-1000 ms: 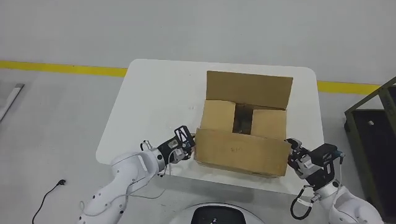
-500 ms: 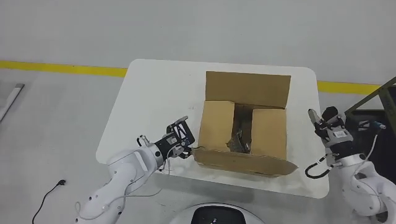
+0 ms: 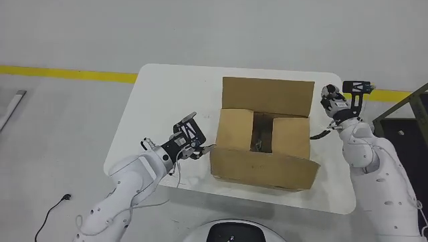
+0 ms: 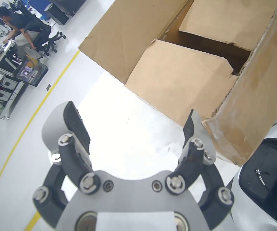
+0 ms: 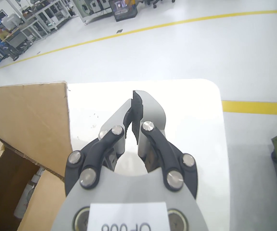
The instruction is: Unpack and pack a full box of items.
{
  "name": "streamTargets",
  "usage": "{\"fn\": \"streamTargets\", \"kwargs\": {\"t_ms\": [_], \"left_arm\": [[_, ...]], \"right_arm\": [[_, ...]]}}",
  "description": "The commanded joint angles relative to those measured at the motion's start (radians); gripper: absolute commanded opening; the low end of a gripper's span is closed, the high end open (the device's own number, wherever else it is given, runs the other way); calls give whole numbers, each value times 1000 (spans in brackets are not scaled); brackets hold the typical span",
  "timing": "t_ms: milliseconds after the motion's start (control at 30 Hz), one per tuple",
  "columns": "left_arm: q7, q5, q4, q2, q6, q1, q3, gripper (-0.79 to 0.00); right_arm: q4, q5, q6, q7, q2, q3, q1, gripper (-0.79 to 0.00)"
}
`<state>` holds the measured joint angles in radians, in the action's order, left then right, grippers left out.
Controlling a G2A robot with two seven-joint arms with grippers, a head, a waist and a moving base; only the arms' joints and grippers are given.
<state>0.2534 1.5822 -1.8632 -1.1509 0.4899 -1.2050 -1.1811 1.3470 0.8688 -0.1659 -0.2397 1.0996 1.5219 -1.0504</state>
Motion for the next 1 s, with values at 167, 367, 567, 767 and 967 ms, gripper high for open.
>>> {"fn": "streamTargets", "kwargs": {"t_ms": [167, 367, 567, 767, 967], "left_arm": [[7, 0, 7, 0, -11, 5, -12, 0], [3, -7, 26, -1, -14, 8, -13, 0], [-2, -13, 46, -3, -5, 20, -4, 0], [3, -22, 67, -5, 3, 27, 6, 0], [25, -50, 70, -6, 7, 29, 1, 0]], "right_arm": [[-138, -51, -152, -36, 7, -58, 117, -785], [-97, -145, -280, -122, -5, -20, 102, -785], [45, -231, -408, -231, -27, 52, 33, -785], [193, -281, -525, -343, -50, 118, -83, -785], [326, -268, -570, -406, -67, 169, -210, -785]]}}
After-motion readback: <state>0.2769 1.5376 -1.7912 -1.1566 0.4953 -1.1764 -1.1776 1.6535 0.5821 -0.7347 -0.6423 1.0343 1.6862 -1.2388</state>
